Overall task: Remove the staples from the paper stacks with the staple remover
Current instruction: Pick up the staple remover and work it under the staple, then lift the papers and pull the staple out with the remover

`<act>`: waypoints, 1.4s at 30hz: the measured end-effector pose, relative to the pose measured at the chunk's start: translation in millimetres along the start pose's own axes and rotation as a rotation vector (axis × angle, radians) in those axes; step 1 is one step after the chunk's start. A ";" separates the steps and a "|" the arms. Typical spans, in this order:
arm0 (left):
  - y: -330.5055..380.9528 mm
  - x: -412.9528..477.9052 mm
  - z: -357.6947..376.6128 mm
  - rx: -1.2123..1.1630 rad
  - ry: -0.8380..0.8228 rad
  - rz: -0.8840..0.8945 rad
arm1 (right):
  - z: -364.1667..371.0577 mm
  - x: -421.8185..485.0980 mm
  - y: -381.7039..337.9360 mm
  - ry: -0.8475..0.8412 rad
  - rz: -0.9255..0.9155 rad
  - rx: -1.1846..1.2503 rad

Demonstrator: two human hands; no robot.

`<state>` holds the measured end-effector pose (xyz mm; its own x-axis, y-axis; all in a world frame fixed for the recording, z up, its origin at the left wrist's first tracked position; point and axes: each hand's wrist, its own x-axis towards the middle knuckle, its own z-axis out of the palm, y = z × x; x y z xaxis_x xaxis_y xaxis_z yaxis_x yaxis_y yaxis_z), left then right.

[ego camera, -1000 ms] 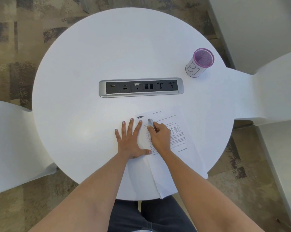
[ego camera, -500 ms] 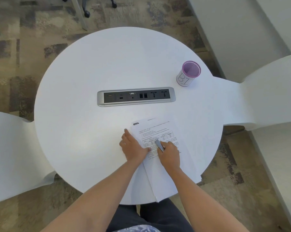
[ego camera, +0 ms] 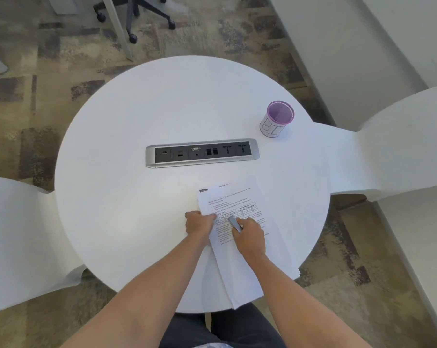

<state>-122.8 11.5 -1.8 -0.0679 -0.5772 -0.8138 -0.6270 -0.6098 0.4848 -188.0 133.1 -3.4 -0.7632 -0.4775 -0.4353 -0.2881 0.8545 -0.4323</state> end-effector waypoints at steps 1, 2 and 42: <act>-0.8 -0.1 -1.9 0.006 -0.013 0.011 | -0.2 0.1 0.0 0.001 -0.004 -0.002; -2.0 -0.2 -3.1 0.033 -0.019 0.025 | -0.2 0.3 0.3 -0.001 -0.003 -0.002; 156.8 -290.6 -143.8 -0.429 -0.335 1.066 | -237.3 -136.8 -171.6 0.857 -0.922 0.628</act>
<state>-89.8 5.5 356.8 -0.6351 -0.7707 0.0507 0.1732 -0.0782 0.9818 -171.4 100.3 317.7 -0.6201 -0.3430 0.7056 -0.7424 -0.0342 -0.6690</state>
